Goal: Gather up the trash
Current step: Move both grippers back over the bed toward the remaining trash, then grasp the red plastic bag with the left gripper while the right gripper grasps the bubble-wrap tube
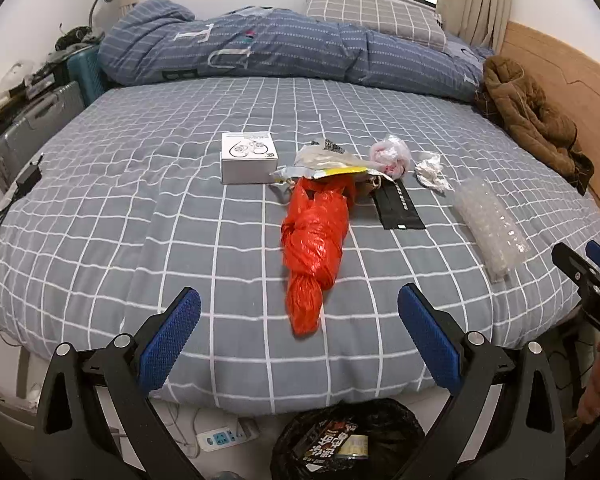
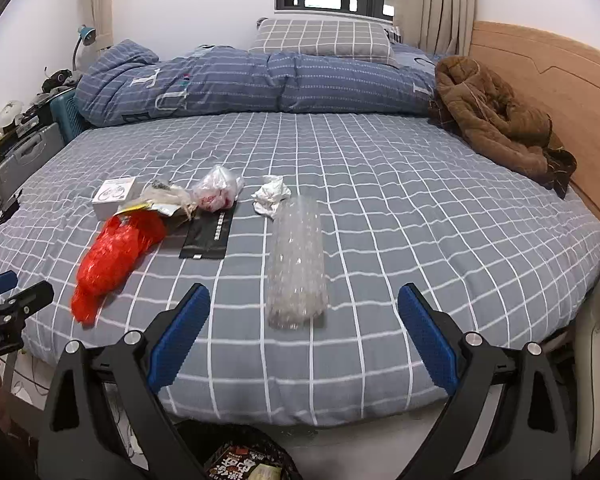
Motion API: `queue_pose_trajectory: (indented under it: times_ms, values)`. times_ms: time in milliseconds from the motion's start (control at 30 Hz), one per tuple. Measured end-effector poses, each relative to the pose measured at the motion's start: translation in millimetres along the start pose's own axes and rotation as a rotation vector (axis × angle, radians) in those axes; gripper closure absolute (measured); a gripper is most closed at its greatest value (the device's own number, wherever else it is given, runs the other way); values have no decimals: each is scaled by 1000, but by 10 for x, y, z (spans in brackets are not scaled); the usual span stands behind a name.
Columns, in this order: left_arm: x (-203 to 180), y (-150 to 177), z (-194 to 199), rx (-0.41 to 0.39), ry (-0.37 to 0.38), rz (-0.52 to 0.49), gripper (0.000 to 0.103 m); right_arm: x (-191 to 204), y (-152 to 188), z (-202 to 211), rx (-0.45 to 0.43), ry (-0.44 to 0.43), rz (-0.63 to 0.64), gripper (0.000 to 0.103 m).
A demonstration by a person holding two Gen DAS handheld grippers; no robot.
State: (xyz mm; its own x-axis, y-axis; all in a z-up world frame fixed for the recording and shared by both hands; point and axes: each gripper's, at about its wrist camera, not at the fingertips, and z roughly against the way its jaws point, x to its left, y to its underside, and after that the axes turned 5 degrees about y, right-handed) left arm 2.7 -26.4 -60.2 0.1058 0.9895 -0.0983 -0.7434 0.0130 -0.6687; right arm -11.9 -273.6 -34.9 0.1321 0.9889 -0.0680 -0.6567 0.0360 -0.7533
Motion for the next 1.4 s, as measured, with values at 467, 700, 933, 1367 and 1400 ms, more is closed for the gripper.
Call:
queue_pose_trajectory:
  times_ms: [467,700,933,1367,1400]
  values:
    - [92,-355,-465,24,-23,-32,6,22,-296,-515,33,17,28,12]
    - [130,-477,-798,67,-25,-39,6,7,-398,-871,74,31,37,13]
    - [168,-542,-1050,103,-20,-41,6,55,-410,-1228,145,27,50,19]
    - [127,-432,-1269,179,31,-53,30,125,-333,-1502,260,-23,25,56]
    - [118,-428,-1268,181,39,-55,35,127,-323,-1512,268,-28,22,59]
